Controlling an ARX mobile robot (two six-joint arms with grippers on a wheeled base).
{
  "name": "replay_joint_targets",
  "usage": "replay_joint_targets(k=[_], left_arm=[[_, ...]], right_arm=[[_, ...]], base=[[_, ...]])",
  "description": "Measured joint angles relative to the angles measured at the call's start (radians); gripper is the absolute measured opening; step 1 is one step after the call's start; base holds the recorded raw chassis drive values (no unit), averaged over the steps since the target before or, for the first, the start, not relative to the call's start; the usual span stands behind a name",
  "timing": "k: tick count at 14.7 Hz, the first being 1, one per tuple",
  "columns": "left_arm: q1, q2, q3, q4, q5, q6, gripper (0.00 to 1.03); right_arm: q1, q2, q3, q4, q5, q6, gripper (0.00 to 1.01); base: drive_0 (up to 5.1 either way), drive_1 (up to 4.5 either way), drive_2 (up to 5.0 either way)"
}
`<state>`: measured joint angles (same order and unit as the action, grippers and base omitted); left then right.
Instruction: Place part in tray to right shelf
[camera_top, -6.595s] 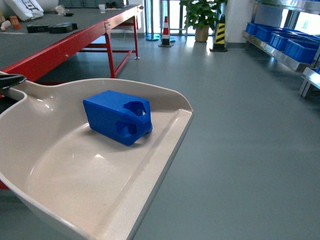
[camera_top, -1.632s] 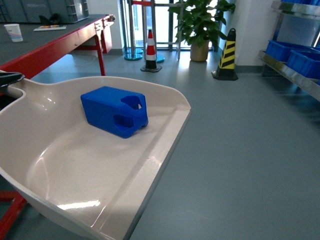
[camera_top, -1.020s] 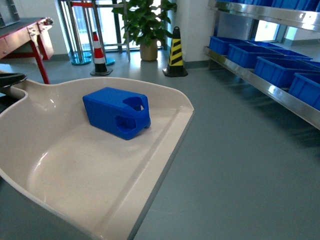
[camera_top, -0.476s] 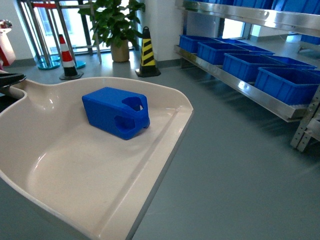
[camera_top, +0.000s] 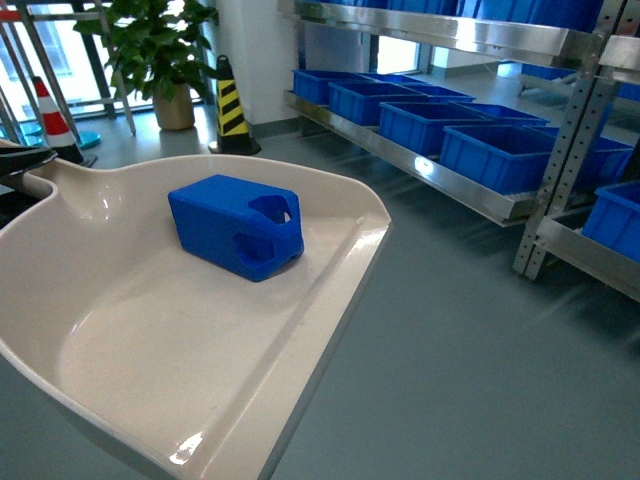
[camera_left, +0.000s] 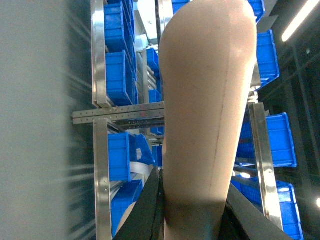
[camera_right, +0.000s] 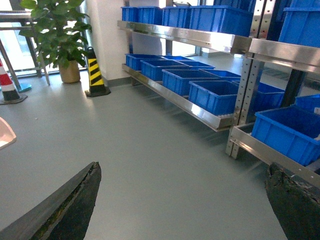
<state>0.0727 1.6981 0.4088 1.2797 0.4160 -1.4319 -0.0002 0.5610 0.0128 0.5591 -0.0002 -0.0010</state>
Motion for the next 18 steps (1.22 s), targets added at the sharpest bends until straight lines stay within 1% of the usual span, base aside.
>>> replay_joint_targets(k=[18], left_arm=[[0.000, 0.000, 0.000, 0.000, 0.000, 0.000, 0.18]], right_arm=[[0.000, 0.000, 0.000, 0.000, 0.000, 0.000, 0.98]], base=[[-1.6, -1.61, -1.6]])
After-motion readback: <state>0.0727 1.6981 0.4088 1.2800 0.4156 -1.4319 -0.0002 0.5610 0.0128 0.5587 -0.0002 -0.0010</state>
